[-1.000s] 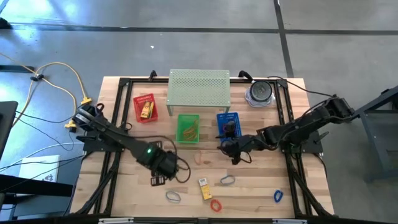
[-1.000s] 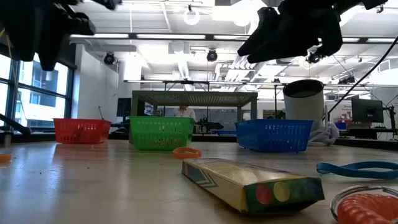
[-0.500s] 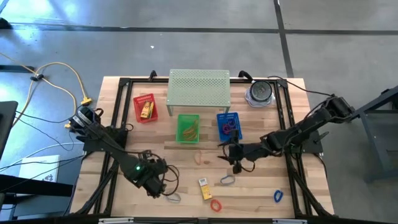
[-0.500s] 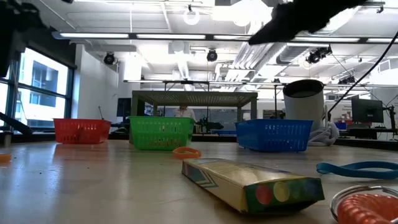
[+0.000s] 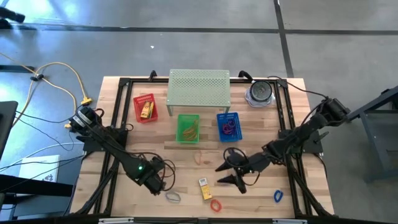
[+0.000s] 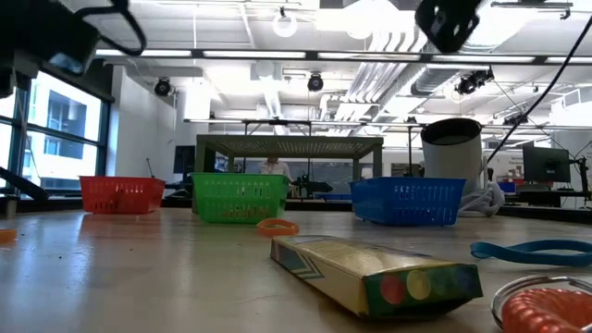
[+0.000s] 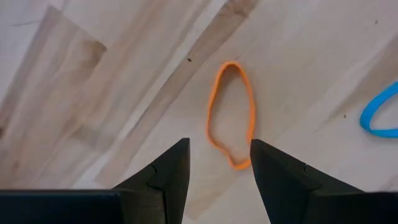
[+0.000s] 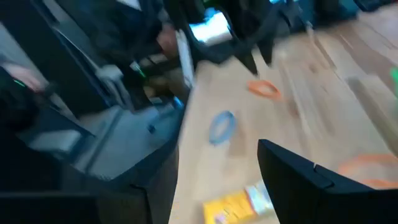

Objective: Pick & Place Office Desk Supplies
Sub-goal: Put the orange rubber band into the green bin

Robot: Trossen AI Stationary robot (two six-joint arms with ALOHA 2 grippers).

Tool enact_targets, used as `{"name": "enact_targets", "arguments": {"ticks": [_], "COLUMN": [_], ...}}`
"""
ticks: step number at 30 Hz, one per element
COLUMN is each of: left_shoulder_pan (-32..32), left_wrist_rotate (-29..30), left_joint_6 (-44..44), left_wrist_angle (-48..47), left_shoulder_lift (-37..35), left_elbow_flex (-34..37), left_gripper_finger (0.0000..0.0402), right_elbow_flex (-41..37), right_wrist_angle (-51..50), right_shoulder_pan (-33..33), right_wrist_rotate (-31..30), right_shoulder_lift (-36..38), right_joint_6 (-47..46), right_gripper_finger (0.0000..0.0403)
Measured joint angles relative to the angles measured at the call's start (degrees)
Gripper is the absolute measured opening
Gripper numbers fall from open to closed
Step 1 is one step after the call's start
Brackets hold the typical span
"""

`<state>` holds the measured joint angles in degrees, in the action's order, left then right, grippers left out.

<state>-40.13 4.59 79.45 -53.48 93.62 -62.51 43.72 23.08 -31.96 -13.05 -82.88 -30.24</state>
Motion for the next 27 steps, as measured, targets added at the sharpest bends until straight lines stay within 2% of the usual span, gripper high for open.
{"name": "enact_targets", "arguments": {"ticks": [7, 11, 14, 20, 27], "left_shoulder_pan": [0.4, 0.8, 1.6, 3.1, 3.7], "left_wrist_rotate": [1.6, 0.7, -0.6, -0.8, -1.2], "left_joint_6": [3.4, 2.8, 2.7, 3.3, 4.5], "left_wrist_angle": [0.7, 5.0, 7.6, 8.0, 8.3], "left_shoulder_lift": [0.0, 0.0, 0.0, 0.0, 0.6], "left_elbow_flex": [2.7, 5.1, 6.4, 6.5, 6.5], "left_gripper_finger": [0.016, 0.016, 0.016, 0.016, 0.016], "right_elbow_flex": [0.0, 0.0, 0.0, 0.0, 0.0], "right_wrist_angle": [7.1, 7.9, 8.4, 8.8, 8.9], "right_shoulder_pan": [-3.9, -6.0, -6.4, -6.1, -6.1], "right_wrist_rotate": [-0.1, -1.6, -1.8, -1.8, -1.8], "right_shoulder_lift": [-3.0, -4.9, -6.0, -6.8, -6.7], "right_joint_6": [-0.1, 0.3, 1.9, 2.5, 7.6], "right_gripper_finger": [0.0208, 0.0208, 0.0208, 0.0208, 0.0208]}}
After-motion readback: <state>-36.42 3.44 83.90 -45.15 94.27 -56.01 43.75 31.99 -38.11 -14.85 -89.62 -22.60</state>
